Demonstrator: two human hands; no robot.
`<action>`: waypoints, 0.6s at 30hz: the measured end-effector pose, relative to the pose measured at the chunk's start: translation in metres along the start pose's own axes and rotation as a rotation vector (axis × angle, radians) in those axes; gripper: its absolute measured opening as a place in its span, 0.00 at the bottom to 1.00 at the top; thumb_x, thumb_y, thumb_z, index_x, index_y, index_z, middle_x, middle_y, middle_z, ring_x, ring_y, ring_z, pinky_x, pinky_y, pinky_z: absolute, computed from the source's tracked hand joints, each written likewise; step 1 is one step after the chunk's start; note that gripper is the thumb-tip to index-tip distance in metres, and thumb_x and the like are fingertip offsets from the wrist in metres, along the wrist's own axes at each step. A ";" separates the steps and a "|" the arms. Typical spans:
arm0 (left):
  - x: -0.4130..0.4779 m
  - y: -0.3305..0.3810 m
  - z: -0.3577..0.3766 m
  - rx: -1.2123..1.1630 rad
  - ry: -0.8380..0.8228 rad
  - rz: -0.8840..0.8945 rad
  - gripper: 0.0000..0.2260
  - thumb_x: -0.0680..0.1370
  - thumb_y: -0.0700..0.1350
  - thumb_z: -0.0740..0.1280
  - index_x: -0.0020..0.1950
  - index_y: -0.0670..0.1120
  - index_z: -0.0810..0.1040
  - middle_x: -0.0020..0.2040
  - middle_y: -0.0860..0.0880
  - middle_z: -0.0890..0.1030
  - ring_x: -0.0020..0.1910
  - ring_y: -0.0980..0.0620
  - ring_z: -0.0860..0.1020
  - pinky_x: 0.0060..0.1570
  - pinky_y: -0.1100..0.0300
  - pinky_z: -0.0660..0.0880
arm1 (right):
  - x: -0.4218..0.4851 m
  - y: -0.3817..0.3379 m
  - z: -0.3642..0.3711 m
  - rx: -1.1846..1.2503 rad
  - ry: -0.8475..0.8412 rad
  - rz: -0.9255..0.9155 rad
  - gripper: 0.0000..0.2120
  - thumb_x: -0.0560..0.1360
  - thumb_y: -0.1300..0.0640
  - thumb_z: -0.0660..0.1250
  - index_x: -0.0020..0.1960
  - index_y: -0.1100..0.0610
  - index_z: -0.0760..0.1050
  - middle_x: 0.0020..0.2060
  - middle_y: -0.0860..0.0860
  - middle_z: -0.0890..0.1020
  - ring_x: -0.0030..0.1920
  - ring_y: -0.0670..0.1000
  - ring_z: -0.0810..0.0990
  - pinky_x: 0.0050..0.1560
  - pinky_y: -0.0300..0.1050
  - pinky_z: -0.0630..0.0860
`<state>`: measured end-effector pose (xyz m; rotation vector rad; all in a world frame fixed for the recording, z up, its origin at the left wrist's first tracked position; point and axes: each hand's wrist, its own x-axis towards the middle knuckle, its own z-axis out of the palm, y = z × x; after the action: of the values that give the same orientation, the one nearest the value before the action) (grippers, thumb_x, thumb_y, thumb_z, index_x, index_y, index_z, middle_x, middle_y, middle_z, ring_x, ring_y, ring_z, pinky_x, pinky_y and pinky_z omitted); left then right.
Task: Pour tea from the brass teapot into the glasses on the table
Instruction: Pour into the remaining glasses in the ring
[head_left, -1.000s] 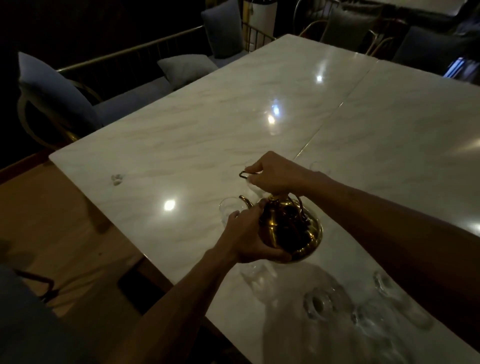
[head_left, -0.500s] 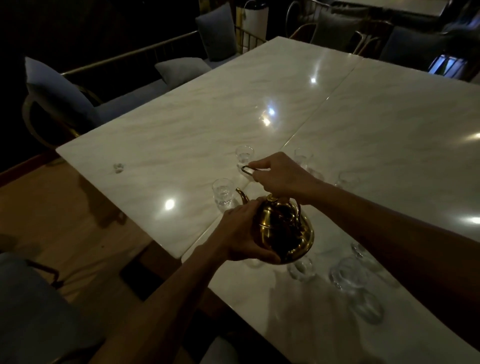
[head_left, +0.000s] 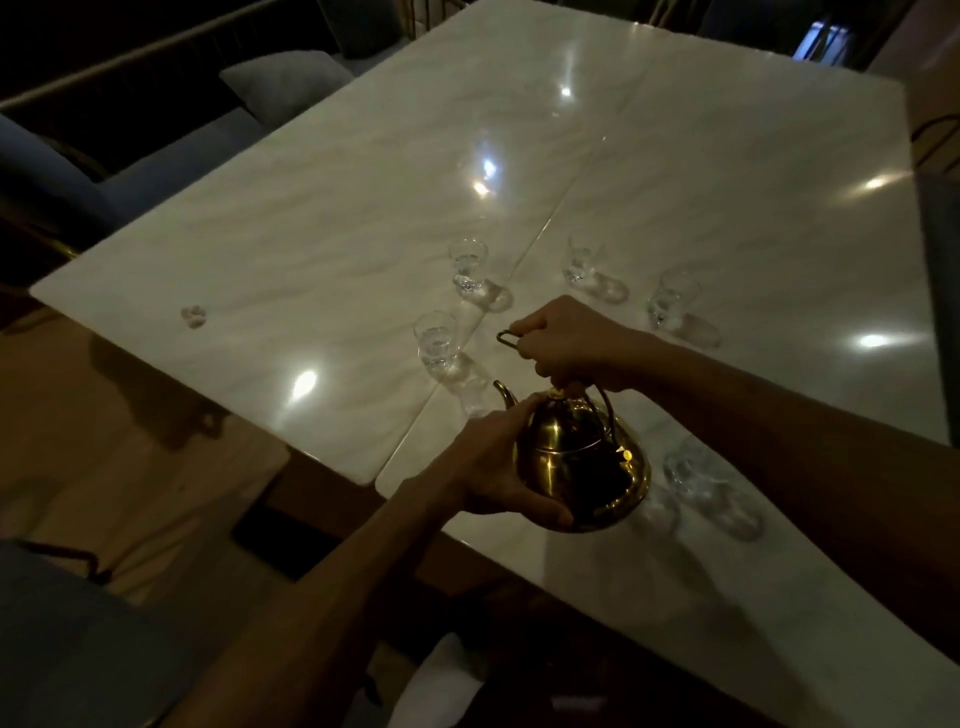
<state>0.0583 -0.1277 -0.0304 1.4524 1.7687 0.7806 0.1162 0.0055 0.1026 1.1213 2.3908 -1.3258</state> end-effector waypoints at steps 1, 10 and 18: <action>-0.001 -0.003 0.000 -0.005 -0.015 -0.003 0.55 0.60 0.68 0.79 0.81 0.55 0.59 0.74 0.52 0.75 0.72 0.52 0.74 0.72 0.50 0.73 | 0.001 0.000 0.002 -0.026 -0.007 0.001 0.16 0.78 0.66 0.59 0.64 0.67 0.76 0.29 0.53 0.73 0.23 0.47 0.70 0.21 0.39 0.68; 0.000 -0.018 -0.011 -0.050 -0.117 -0.049 0.55 0.60 0.67 0.80 0.81 0.61 0.55 0.75 0.54 0.73 0.74 0.49 0.72 0.73 0.43 0.72 | 0.022 -0.009 0.014 0.041 -0.049 0.117 0.18 0.78 0.66 0.59 0.66 0.70 0.72 0.30 0.54 0.72 0.25 0.48 0.68 0.26 0.41 0.68; 0.003 -0.030 -0.019 -0.086 -0.165 -0.086 0.53 0.66 0.54 0.84 0.82 0.58 0.56 0.77 0.52 0.71 0.75 0.48 0.70 0.75 0.45 0.69 | 0.043 -0.015 0.019 0.124 -0.076 0.228 0.18 0.77 0.67 0.59 0.67 0.68 0.72 0.29 0.55 0.70 0.25 0.48 0.65 0.23 0.39 0.65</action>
<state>0.0263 -0.1309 -0.0444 1.3356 1.6421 0.6643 0.0723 0.0081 0.0800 1.3064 2.0799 -1.4246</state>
